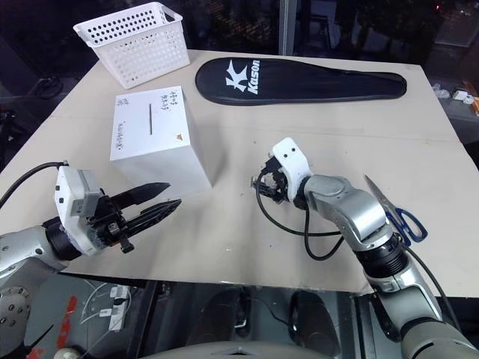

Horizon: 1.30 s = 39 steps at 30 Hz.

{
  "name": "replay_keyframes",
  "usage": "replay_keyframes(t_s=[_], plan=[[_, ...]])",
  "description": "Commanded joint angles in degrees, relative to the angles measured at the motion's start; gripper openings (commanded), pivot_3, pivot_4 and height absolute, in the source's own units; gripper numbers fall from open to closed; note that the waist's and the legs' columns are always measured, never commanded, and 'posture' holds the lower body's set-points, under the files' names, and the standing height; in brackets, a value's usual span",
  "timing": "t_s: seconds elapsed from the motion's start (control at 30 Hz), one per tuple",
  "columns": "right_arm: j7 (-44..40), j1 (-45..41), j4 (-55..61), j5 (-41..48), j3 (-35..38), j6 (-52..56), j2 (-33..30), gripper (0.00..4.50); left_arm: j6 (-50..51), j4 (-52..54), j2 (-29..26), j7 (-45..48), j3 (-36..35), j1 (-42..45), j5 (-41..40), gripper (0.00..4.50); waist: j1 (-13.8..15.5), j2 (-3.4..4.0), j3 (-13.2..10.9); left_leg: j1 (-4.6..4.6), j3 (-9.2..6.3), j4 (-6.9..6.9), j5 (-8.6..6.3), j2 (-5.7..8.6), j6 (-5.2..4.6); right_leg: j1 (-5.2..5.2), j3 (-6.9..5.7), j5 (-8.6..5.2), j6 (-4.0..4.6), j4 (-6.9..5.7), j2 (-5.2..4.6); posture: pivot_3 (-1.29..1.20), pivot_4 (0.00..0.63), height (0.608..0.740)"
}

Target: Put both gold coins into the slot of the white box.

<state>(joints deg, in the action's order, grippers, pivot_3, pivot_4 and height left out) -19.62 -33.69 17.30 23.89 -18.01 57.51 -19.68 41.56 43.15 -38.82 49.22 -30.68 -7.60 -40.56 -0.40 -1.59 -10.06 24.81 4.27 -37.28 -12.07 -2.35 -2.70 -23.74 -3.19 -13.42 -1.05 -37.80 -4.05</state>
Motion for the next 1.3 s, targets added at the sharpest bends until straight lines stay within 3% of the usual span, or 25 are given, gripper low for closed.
replay_keyframes(t_s=[0.03, 1.17, 1.2, 1.3], plan=[[1.46, -1.01, 0.56, -1.43, 0.75, 1.17, 1.62, 2.23, -2.39, 0.90, -0.80, -0.84, 1.15, -0.40, 0.01, 2.15, -0.19, 0.00, 0.00, 0.00, 0.00, 0.00, 0.00, 0.00, 0.00, 0.01, 0.00, 0.01, -0.02, 0.02, 0.00, 0.00, 0.150, 0.740], [-1.61, -1.56, -2.45, -5.94, -0.64, 2.92, 6.87, 2.23, -7.84, 1.17, -3.73, -1.51, 1.08, -7.30, -1.38, 2.15, -0.37, 0.05, -0.03, 0.01, 0.00, 0.13, -0.15, -0.03, 0.22, -0.11, -0.06, -0.04, -0.01, 0.12, -0.01, 0.00, 0.150, 0.740], [-1.61, -1.57, -2.52, -6.09, -0.65, 2.86, 6.90, 1.71, -7.96, 1.25, -3.72, -1.57, 1.12, -7.44, -1.34, 2.15, -0.38, 0.05, -0.03, 0.01, 0.01, 0.13, -0.15, -0.03, 0.22, -0.11, -0.06, -0.04, -0.01, 0.13, -0.01, 0.00, 0.150, 0.740], [-1.59, -1.62, -2.62, -6.37, -0.67, 2.82, 6.90, 1.58, -8.22, 1.33, -3.76, -1.65, 1.15, -7.70, -1.36, 2.15, -0.40, 0.05, -0.03, 0.01, 0.01, 0.13, -0.16, -0.03, 0.23, -0.11, -0.06, -0.04, -0.01, 0.14, -0.01, 0.00, 0.150, 0.740]])
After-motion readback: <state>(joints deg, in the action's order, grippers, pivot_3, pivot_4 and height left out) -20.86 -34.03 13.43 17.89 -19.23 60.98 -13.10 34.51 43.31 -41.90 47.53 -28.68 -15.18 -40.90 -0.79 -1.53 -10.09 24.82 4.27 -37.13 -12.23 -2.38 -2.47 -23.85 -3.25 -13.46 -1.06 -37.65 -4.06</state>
